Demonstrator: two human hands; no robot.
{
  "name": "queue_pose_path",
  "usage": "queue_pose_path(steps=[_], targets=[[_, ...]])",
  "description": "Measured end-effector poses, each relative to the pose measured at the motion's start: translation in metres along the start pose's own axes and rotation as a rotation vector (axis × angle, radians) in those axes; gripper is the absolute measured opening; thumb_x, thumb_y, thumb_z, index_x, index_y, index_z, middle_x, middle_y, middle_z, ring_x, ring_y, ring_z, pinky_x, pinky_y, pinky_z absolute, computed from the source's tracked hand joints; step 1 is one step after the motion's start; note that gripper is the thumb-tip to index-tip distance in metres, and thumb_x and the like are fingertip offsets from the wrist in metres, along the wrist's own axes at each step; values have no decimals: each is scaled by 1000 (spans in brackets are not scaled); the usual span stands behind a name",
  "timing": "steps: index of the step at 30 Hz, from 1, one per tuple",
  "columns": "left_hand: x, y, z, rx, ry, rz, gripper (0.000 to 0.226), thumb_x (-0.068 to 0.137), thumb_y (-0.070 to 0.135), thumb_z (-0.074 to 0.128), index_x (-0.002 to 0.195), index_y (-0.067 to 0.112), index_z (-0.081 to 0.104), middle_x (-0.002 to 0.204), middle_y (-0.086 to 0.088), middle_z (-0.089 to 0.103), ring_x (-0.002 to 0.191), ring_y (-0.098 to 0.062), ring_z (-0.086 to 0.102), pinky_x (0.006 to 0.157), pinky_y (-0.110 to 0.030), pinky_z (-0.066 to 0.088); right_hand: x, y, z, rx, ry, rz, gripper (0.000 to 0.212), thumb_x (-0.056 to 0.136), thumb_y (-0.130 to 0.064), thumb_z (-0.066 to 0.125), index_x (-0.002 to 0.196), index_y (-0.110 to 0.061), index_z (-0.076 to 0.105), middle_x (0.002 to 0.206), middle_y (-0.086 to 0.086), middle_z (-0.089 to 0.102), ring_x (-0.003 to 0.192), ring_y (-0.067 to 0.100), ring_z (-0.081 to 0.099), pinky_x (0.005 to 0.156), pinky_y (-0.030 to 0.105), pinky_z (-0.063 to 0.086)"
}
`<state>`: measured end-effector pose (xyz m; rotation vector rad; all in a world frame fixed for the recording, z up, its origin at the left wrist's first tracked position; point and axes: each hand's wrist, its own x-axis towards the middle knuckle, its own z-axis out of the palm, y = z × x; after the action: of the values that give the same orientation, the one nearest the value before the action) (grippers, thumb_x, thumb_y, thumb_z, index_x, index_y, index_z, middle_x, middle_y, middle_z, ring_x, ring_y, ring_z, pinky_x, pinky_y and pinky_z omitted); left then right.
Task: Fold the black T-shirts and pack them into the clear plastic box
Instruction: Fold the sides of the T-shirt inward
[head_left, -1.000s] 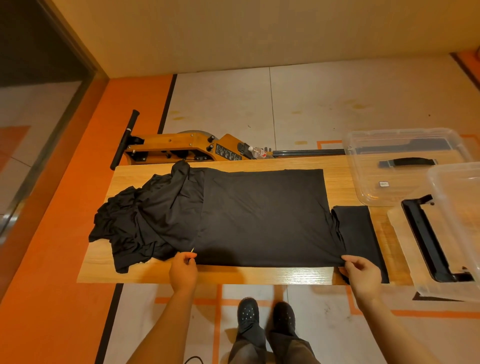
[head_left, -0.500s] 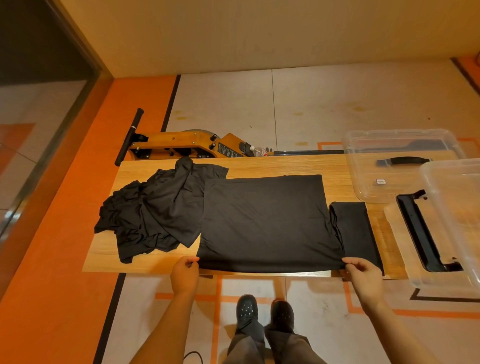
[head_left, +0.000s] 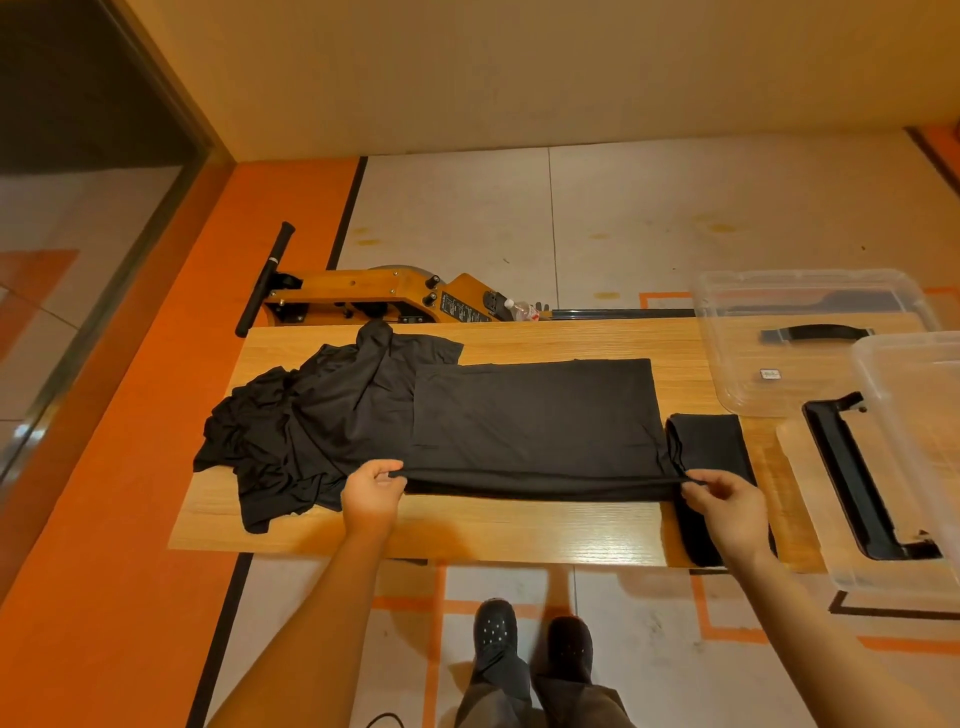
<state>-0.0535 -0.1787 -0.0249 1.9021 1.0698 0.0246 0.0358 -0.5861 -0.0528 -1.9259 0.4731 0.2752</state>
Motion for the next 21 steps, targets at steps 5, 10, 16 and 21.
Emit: queue_pose_path(steps=[5, 10, 16, 21], targets=[[25, 26, 2, 34, 12, 92, 17, 91, 7, 63, 107, 3, 68, 112, -16, 67, 111, -28, 59, 84, -29, 44, 29, -29, 18, 13, 29, -38, 15, 91, -9, 66, 105, -9, 70, 93, 8, 71, 91, 24, 69, 90, 43, 56], [51, 45, 9, 70, 6, 114, 16, 93, 10, 61, 108, 6, 67, 113, -13, 66, 110, -27, 59, 88, -34, 46, 55, -59, 36, 8, 59, -37, 5, 91, -10, 66, 92, -14, 70, 85, 8, 71, 84, 25, 68, 87, 42, 56], [90, 63, 15, 128, 28, 78, 16, 92, 13, 63, 105, 9, 70, 104, -9, 69, 103, -27, 61, 90, -37, 49, 92, -80, 41, -3, 54, -39, 8, 93, -10, 63, 95, -6, 70, 86, 10, 69, 87, 27, 67, 83, 37, 55], [124, 91, 21, 146, 48, 59, 17, 91, 15, 63, 106, 11, 71, 103, -8, 69, 102, -27, 61, 91, -38, 49, 126, -97, 47, -68, 58, -59, 10, 92, -15, 66, 96, -7, 72, 90, 9, 71, 88, 26, 65, 82, 37, 53]])
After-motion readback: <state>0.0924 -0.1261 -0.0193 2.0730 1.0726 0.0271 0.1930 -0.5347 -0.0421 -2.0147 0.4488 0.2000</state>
